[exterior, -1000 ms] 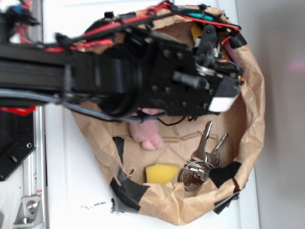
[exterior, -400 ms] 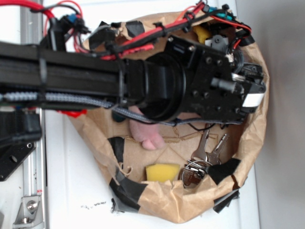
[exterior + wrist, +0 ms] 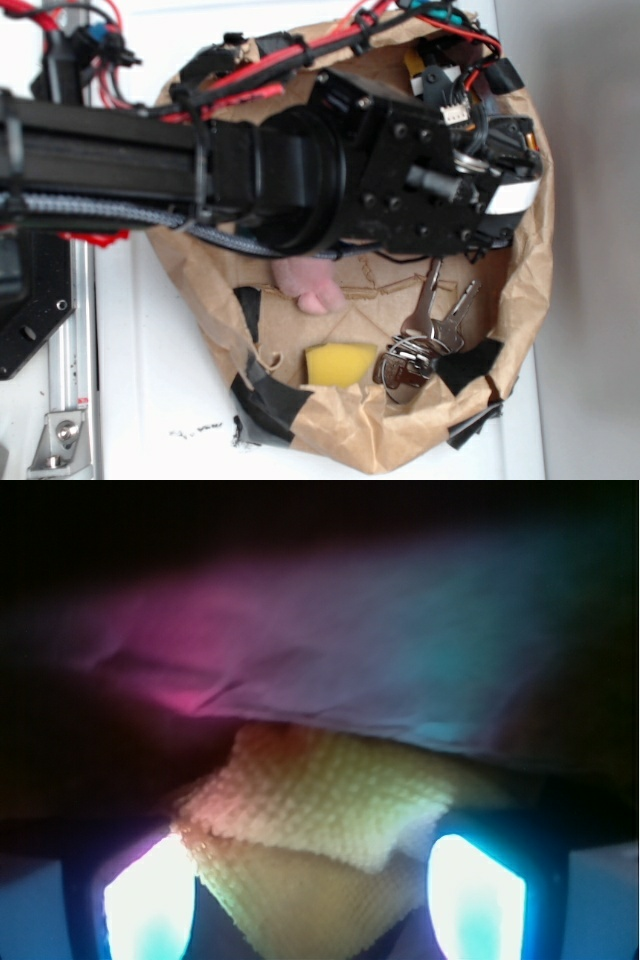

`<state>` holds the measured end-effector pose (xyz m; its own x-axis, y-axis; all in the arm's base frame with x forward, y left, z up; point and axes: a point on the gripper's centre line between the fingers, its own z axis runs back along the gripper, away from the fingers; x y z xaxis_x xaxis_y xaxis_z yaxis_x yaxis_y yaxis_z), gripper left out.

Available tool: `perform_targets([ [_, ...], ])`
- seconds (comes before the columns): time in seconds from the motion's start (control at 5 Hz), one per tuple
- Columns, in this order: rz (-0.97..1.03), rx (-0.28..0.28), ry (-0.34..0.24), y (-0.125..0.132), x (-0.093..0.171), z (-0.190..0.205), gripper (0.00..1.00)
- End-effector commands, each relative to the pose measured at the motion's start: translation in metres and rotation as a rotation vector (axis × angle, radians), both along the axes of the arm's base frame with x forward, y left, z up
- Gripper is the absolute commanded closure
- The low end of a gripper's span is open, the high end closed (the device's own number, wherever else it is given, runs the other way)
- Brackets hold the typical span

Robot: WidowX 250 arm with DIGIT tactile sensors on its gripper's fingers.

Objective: Grab the yellow cloth.

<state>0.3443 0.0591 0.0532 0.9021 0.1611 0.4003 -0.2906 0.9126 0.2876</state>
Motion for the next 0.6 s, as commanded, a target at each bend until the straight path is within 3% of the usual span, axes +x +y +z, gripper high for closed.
perform_targets([
  [0.0,0.023,0.031,0.009,0.013,0.012,-0.004,0.00],
  [0.2,0.018,0.043,0.019,0.015,0.010,-0.010,1.00],
  [0.4,0.002,0.037,0.034,0.013,0.009,-0.014,1.00],
])
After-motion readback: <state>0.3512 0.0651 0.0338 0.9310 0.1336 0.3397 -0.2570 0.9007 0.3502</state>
